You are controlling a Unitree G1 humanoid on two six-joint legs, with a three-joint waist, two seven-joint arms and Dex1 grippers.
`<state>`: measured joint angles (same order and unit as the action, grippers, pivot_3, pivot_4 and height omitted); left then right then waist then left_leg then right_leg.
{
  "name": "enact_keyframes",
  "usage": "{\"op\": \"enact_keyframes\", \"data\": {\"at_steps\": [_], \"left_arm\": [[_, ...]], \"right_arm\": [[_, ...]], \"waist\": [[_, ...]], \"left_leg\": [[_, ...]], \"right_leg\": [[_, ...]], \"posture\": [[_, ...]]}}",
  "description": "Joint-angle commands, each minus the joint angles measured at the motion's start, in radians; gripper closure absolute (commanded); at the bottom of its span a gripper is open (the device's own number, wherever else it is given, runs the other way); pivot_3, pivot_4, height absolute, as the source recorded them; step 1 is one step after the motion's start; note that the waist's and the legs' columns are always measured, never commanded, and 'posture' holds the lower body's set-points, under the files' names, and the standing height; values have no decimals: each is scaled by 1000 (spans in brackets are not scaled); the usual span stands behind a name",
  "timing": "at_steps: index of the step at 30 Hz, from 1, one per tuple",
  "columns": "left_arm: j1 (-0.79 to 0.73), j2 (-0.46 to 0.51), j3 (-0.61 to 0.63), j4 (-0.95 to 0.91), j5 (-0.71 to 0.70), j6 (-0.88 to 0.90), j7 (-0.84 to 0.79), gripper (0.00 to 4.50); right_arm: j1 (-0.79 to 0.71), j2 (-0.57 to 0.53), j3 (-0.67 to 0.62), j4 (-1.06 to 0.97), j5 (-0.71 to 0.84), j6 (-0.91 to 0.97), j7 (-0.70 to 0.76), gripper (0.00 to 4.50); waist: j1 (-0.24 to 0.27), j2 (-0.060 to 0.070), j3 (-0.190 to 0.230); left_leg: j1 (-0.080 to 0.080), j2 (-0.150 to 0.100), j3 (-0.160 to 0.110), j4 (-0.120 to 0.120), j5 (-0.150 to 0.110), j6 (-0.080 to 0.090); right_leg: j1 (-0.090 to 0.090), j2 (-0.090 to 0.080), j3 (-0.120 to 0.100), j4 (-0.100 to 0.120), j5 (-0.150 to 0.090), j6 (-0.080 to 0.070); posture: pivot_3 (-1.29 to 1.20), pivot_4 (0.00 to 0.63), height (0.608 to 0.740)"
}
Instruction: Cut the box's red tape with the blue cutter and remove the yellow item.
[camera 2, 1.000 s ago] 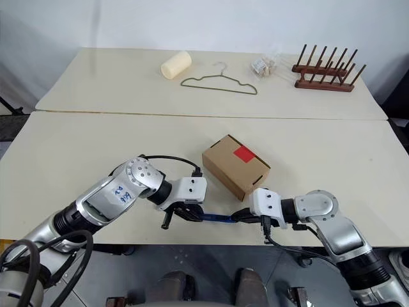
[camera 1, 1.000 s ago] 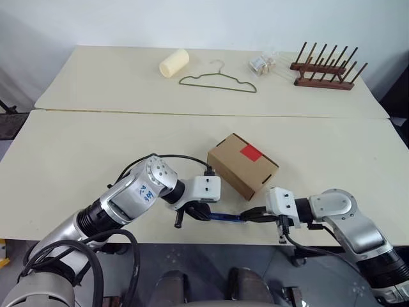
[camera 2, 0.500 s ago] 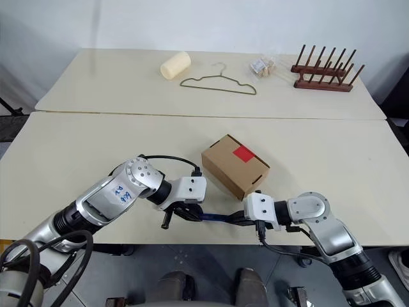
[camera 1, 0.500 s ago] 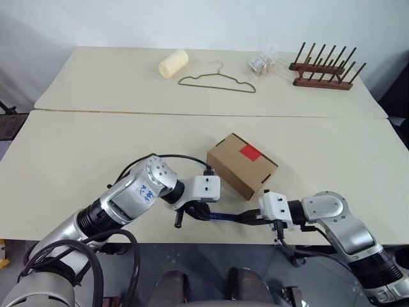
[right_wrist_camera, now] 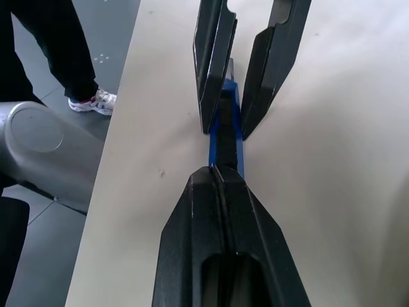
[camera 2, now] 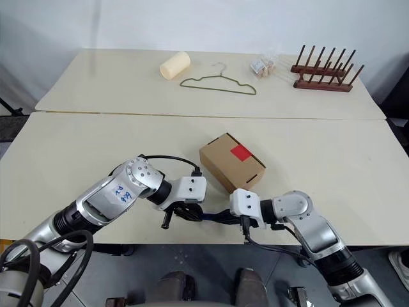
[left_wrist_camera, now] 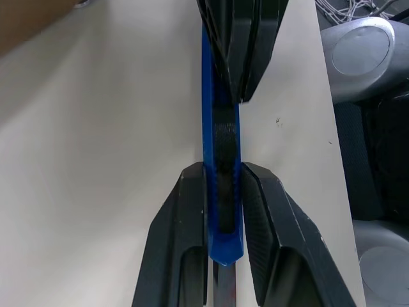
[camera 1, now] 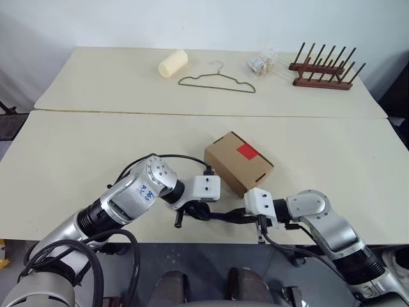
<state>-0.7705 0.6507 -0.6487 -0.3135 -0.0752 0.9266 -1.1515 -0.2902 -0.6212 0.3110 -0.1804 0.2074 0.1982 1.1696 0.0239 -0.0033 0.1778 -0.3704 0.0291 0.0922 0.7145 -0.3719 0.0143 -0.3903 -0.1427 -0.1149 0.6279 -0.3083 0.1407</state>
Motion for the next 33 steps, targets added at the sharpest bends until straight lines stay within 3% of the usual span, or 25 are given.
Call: {"op": "enact_keyframes", "data": {"at_steps": [1, 5, 9, 11, 18, 21, 25, 28, 30, 33], "left_arm": [[14, -6, -30, -12, -7, 4, -2, 4042], [17, -11, -28, -14, -8, 5, 1, 4042], [57, -15, 31, -17, -28, -52, 17, 4042], [109, -11, 91, -20, -49, -170, 10, 4042], [252, 18, 230, 21, -48, -673, -11, 4042], [250, 11, 253, 51, -24, -760, 8, 4042], [227, -28, 266, 75, 5, -806, 53, 4042], [219, -46, 257, 89, 26, -811, 64, 4042], [219, -58, 255, 93, 31, -805, 72, 4042], [212, -87, 258, 92, 31, -787, 91, 4042]], "right_arm": [[5, 20, 28, -30, -8, 55, -29, 4494], [21, 19, 6, -70, 35, 105, -28, 4494], [74, -28, -166, -178, 232, 198, -5, 4494], [93, -84, -298, -218, 396, 334, -3, 4494], [72, -245, -561, -237, 760, 805, -184, 2282], [50, -353, -576, -231, 848, 1094, -304, 1324], [-18, -332, -641, -139, 1082, 1360, -446, 43], [-24, -357, -618, -63, 1345, 1366, -629, 43], [5, -398, -548, -51, 1557, 1243, -826, 43], [32, -425, -456, -109, 1734, 1085, -1043, 43]], "waist": [[0, 0, 0], [1, 0, 0], [5, 0, 0], [3, 0, 0], [1, 0, 0], [3, 1, 1], [2, 0, 1], [3, 0, 1], [3, 0, 1], [2, 0, 1]], "left_leg": [[0, 0, 0, 0, 0, 0], [0, 0, 0, 0, 0, 0], [-1, 0, 0, 0, 0, 0], [-2, 0, -1, 0, -1, 2], [-1, 2, -5, 1, -2, 2], [-1, 2, -5, 0, -2, 3], [-2, 2, -4, 1, -2, 5], [-2, 1, -4, 1, -2, 6], [-2, 0, -3, 0, -2, 6], [-3, -1, -2, 0, -2, 6]], "right_leg": [[0, 0, 0, 0, 0, 0], [0, 0, 0, 0, 0, 0], [0, 0, 0, -1, 0, 0], [0, 0, 1, -1, 0, 0], [-1, -1, 2, -1, 1, -1], [-2, -4, 2, -1, 1, -1], [-1, -6, 2, -2, 2, 0], [-1, -6, 1, -2, 2, 1], [-2, -6, 1, -2, 2, 1], [-2, -5, -1, -3, 2, 1]], "posture": [[0, 150, 740], [0, 150, 740], [0, 150, 740], [0, 150, 740], [0, 150, 740], [0, 150, 740], [0, 150, 740], [0, 150, 740], [0, 150, 740], [0, 150, 740]]}}
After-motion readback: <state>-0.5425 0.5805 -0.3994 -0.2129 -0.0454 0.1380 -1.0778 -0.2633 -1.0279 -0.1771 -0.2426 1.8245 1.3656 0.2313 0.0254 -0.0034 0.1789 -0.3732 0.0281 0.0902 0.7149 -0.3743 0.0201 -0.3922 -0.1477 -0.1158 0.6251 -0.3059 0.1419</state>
